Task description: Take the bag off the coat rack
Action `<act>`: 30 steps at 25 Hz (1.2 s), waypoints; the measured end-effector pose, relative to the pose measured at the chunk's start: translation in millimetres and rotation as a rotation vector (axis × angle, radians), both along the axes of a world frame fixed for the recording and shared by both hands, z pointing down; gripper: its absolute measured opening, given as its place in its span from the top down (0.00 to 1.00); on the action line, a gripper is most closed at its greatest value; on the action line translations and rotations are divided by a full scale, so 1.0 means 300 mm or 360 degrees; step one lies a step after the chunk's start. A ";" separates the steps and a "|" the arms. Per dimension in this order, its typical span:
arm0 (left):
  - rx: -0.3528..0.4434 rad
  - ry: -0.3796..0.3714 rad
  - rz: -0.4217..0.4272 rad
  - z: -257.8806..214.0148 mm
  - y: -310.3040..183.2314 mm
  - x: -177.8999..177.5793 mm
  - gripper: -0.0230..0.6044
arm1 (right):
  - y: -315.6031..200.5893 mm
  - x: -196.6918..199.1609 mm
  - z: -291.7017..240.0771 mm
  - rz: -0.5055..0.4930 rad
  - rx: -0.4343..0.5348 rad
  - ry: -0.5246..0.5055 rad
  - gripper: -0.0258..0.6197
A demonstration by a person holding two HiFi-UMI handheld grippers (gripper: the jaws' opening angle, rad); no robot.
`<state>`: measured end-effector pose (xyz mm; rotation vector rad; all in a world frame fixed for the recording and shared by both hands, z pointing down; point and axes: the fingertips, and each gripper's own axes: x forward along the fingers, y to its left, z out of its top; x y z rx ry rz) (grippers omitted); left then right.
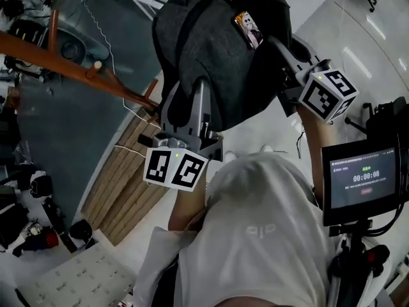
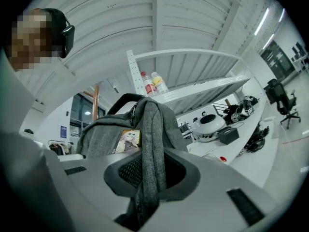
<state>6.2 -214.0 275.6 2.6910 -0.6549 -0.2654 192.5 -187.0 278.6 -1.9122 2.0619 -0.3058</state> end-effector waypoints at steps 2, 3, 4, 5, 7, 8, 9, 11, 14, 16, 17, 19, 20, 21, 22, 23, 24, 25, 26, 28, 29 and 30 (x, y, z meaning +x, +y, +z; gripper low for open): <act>-0.0012 -0.0014 0.0121 0.031 0.013 0.091 0.74 | 0.061 0.082 0.034 0.0125 -0.0008 -0.0013 0.85; -0.0019 -0.0021 0.0177 0.041 0.019 0.132 0.74 | 0.086 0.117 0.046 0.0178 -0.0012 -0.0020 0.85; -0.0024 -0.0027 0.0226 0.049 0.023 0.170 0.74 | 0.109 0.150 0.056 0.0224 -0.0015 -0.0027 0.85; -0.0028 -0.0032 0.0270 0.055 0.025 0.205 0.74 | 0.128 0.181 0.065 0.0265 -0.0019 -0.0034 0.85; -0.0034 -0.0042 0.0344 0.071 0.029 0.270 0.74 | 0.161 0.235 0.083 0.0340 -0.0025 -0.0047 0.85; -0.0040 -0.0046 0.0382 0.082 0.033 0.302 0.74 | 0.180 0.261 0.093 0.0378 -0.0030 -0.0051 0.85; -0.0048 -0.0049 0.0424 0.096 0.043 0.335 0.74 | 0.206 0.286 0.106 0.0420 -0.0037 -0.0053 0.85; -0.0067 -0.0054 0.0528 0.121 0.087 0.402 0.74 | 0.285 0.335 0.131 0.0524 -0.0051 -0.0055 0.85; -0.0094 -0.0058 0.0711 0.123 0.211 0.484 0.74 | 0.468 0.382 0.127 0.0706 -0.0069 -0.0060 0.85; -0.0107 -0.0059 0.0802 0.103 0.299 0.518 0.74 | 0.586 0.394 0.104 0.0796 -0.0082 -0.0063 0.85; -0.0112 -0.0061 0.0842 0.097 0.338 0.531 0.74 | 0.639 0.397 0.097 0.0834 -0.0087 -0.0066 0.85; -0.0119 -0.0067 0.0919 0.095 0.409 0.551 0.74 | 0.734 0.397 0.095 0.0910 -0.0093 -0.0076 0.85; -0.0122 -0.0072 0.0953 0.099 0.442 0.557 0.74 | 0.778 0.394 0.098 0.0946 -0.0095 -0.0080 0.85; -0.0127 -0.0076 0.0985 0.104 0.474 0.560 0.74 | 0.821 0.387 0.103 0.0980 -0.0098 -0.0085 0.85; -0.0135 -0.0081 0.1014 0.111 0.507 0.560 0.74 | 0.862 0.378 0.110 0.1011 -0.0104 -0.0090 0.85; -0.0145 -0.0085 0.1041 0.118 0.538 0.560 0.74 | 0.901 0.369 0.116 0.1038 -0.0111 -0.0094 0.85; -0.0156 -0.0089 0.1066 0.126 0.566 0.559 0.74 | 0.937 0.361 0.123 0.1063 -0.0120 -0.0098 0.85; -0.0167 -0.0093 0.1088 0.134 0.590 0.560 0.74 | 0.967 0.355 0.131 0.1086 -0.0129 -0.0102 0.85; -0.0176 -0.0099 0.1107 0.143 0.609 0.561 0.74 | 0.990 0.351 0.139 0.1106 -0.0137 -0.0107 0.85; -0.0190 -0.0110 0.1136 0.160 0.630 0.568 0.74 | 1.018 0.349 0.158 0.1137 -0.0151 -0.0120 0.85; -0.0194 -0.0115 0.1147 0.167 0.636 0.573 0.74 | 1.026 0.350 0.168 0.1150 -0.0155 -0.0128 0.85; -0.0196 -0.0120 0.1157 0.173 0.642 0.578 0.74 | 1.036 0.350 0.176 0.1161 -0.0157 -0.0135 0.85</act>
